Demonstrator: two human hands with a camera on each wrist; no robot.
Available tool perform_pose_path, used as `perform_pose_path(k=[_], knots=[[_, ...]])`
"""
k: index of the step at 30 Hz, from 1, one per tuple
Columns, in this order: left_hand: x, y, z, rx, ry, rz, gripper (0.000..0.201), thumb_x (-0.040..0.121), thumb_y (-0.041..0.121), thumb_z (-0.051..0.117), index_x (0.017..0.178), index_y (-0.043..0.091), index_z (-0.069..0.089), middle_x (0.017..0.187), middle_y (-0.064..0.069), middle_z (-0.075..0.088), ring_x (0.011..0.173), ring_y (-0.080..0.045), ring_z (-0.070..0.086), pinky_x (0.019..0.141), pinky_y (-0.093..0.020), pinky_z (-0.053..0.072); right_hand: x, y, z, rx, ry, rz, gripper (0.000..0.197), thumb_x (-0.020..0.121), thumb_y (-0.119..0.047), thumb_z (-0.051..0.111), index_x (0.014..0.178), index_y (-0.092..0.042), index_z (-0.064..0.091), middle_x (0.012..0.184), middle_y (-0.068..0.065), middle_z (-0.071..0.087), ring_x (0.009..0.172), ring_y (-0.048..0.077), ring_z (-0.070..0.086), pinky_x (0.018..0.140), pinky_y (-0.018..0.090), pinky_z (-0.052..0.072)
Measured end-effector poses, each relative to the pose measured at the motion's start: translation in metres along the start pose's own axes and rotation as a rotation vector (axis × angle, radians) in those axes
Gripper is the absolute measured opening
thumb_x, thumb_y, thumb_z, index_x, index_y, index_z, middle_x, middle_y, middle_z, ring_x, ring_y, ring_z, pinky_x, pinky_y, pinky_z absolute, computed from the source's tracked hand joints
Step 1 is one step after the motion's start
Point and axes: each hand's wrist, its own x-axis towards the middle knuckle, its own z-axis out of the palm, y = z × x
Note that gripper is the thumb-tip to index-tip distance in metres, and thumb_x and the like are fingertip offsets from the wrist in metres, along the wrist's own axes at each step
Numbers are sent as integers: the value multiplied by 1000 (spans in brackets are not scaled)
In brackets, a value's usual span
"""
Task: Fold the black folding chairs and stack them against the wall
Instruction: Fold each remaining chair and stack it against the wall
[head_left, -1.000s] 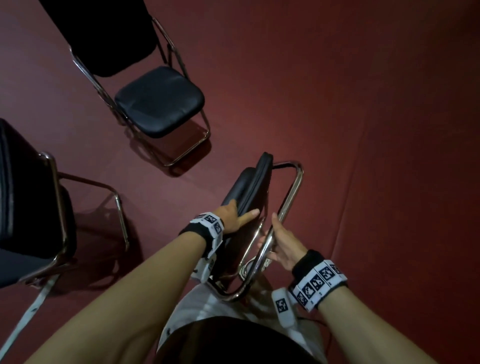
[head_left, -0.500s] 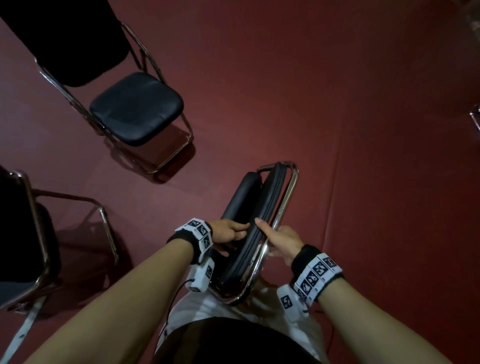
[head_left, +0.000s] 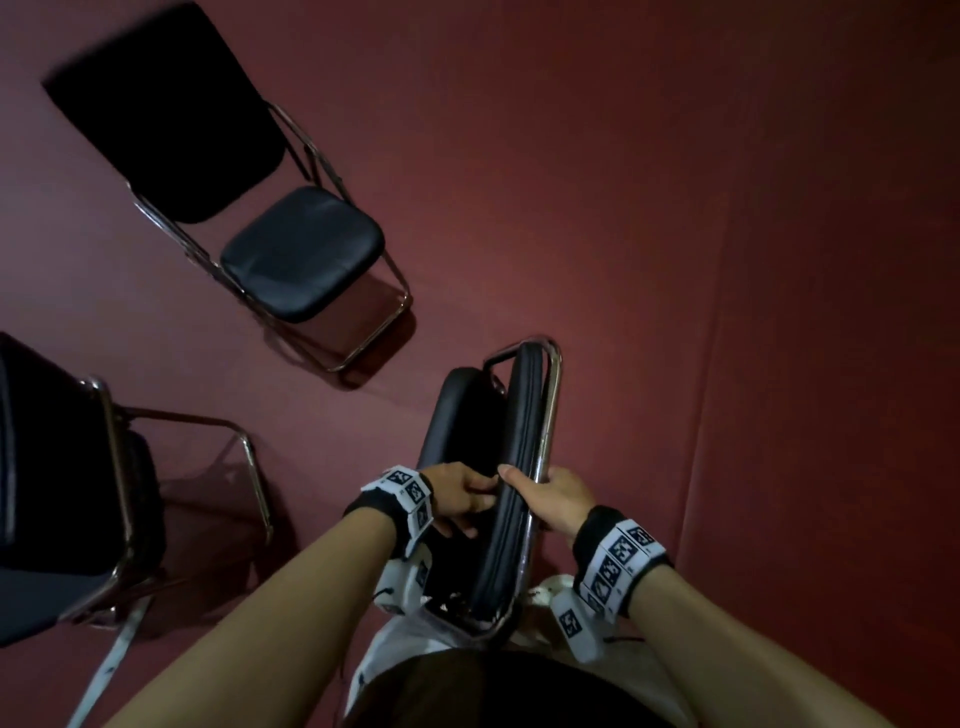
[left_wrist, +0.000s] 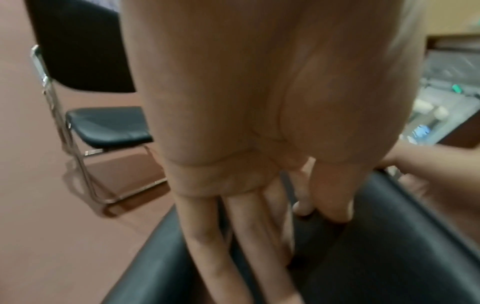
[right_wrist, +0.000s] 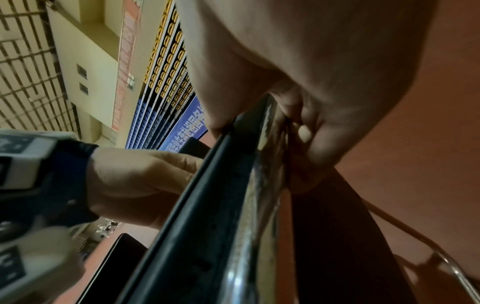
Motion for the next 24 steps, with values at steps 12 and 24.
perform_pose_path(k=[12,24], knots=[[57,176,37,71,104,48,37,106,31,46,142,25,51,113,-2,68,102,-28,72,78,-36,59,-10,51,-194,84,73,-70,79,87,-64,65,142,-8,51,143,7,57,123,21,57,100,24,43],[148,387,31,137,104,278,68,101,23,56,156,30,16,139,-17,55,101,-35,71,81,-52,60,7,135,-343,-53,329,14,51,74,-68,74,102,-27,60,91,-16,65,80,3,62,60,15,44]])
